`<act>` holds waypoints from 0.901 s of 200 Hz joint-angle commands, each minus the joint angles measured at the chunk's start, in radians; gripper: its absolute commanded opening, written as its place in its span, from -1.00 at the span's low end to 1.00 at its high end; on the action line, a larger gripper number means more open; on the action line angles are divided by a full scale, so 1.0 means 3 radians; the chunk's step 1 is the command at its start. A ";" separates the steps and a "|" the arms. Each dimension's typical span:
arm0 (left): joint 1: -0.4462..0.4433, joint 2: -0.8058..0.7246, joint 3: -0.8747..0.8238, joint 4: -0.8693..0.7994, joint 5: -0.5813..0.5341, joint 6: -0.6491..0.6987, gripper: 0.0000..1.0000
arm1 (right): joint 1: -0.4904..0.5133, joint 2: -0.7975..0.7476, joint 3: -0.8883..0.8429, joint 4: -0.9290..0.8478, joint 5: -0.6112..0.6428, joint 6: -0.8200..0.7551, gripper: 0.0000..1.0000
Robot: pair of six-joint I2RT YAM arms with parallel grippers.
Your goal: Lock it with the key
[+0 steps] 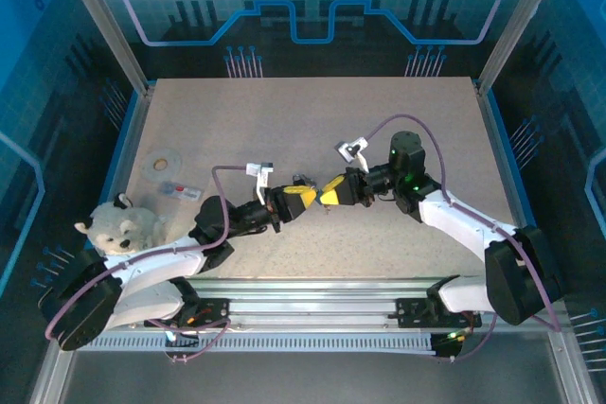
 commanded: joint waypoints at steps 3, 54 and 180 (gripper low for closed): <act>-0.0481 0.0094 -0.0012 -0.0553 0.1228 0.0101 -1.00 | -0.0035 0.0084 0.0300 0.0367 0.1099 0.0134 -1.00; -0.0481 -0.0305 0.0142 -0.1271 0.1076 0.0440 -1.00 | -0.0011 0.0007 0.0078 0.0417 0.1096 0.0116 -1.00; -0.0427 -0.0733 0.0204 -0.1858 0.0705 0.0726 -0.57 | 0.0285 -0.0275 -0.0239 0.0029 0.0973 -0.0327 -1.00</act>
